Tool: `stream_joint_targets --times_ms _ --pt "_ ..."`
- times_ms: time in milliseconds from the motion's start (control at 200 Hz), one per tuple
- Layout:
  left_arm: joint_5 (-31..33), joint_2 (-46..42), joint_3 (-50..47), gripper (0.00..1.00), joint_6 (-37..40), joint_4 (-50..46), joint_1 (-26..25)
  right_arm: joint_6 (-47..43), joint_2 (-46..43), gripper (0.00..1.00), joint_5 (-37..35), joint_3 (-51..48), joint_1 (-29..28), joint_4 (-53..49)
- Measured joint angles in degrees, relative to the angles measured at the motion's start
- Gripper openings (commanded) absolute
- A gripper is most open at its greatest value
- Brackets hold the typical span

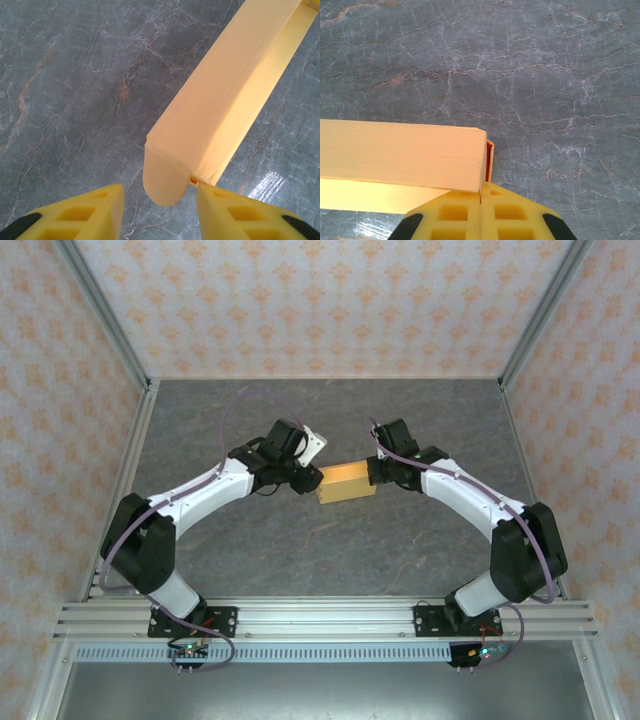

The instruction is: Fold the paper box

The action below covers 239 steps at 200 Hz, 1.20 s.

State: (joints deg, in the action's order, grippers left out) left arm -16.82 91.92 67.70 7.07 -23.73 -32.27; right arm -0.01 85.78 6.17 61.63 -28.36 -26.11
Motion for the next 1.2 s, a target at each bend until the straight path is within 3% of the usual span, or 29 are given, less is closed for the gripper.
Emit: stream_joint_targets --times_ms 240,646,1196 --pt "0.42 1.92 1.86 0.24 0.46 -1.81 0.00 0.00 0.00 0.00 0.02 -0.02 0.00 0.00" --pt "0.66 3.87 4.37 0.07 -0.26 -2.99 0.00 0.28 0.00 0.00 0.07 -0.02 0.00 0.00" --pt "-0.74 3.96 8.00 0.03 -11.13 -5.29 0.00 3.02 -0.02 0.00 -2.16 -1.22 -0.90 1.70"
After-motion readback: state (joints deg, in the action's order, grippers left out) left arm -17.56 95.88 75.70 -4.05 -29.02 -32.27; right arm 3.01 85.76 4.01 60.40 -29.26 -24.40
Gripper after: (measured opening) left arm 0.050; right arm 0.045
